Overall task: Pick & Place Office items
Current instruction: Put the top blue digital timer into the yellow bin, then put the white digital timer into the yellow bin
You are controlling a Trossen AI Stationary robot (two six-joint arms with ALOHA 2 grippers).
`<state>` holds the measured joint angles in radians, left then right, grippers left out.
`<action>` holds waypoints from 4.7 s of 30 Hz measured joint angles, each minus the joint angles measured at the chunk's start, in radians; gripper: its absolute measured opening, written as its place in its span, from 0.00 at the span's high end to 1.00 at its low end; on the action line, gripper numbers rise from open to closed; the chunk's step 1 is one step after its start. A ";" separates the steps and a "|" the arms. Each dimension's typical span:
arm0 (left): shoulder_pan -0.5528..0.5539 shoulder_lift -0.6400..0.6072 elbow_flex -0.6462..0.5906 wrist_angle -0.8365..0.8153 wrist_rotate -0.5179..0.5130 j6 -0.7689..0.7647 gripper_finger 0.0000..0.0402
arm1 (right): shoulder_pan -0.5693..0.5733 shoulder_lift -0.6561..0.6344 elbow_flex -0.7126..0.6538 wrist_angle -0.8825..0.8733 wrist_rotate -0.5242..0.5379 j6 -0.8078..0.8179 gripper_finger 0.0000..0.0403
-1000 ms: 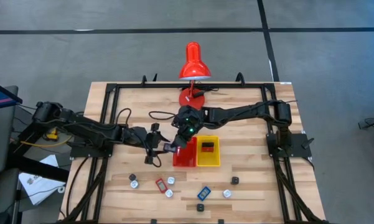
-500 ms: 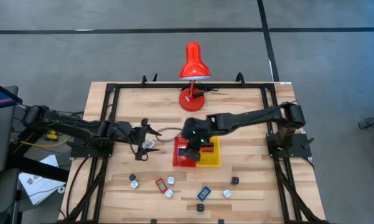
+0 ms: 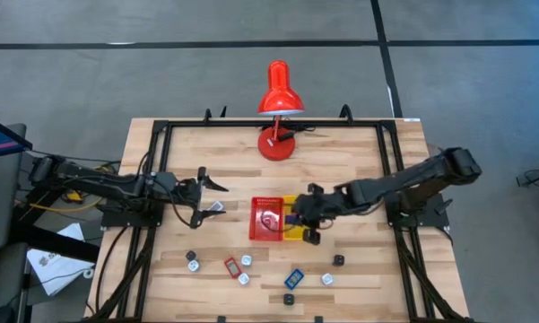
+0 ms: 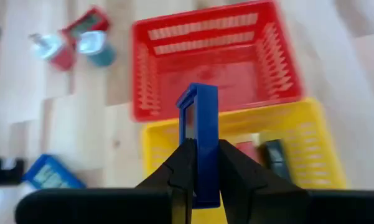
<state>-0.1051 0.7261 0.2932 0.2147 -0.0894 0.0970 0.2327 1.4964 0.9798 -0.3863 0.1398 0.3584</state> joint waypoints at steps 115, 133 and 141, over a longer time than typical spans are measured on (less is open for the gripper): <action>0.000 0.002 0.002 -0.114 -0.134 -0.247 0.23 | 0.052 -0.072 -0.143 0.033 0.175 0.035 0.36; -0.006 0.349 0.001 -0.453 -0.269 -0.597 0.23 | 0.006 -0.072 -0.143 0.032 0.173 0.035 0.35; -0.006 0.410 0.004 -0.382 -0.175 -0.622 0.23 | 0.007 -0.072 -0.143 0.028 0.172 0.035 0.35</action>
<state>-0.1108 1.1358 0.2974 -0.1669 -0.2644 -0.5247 0.2394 1.4246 0.8364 -0.3584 0.3122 0.3931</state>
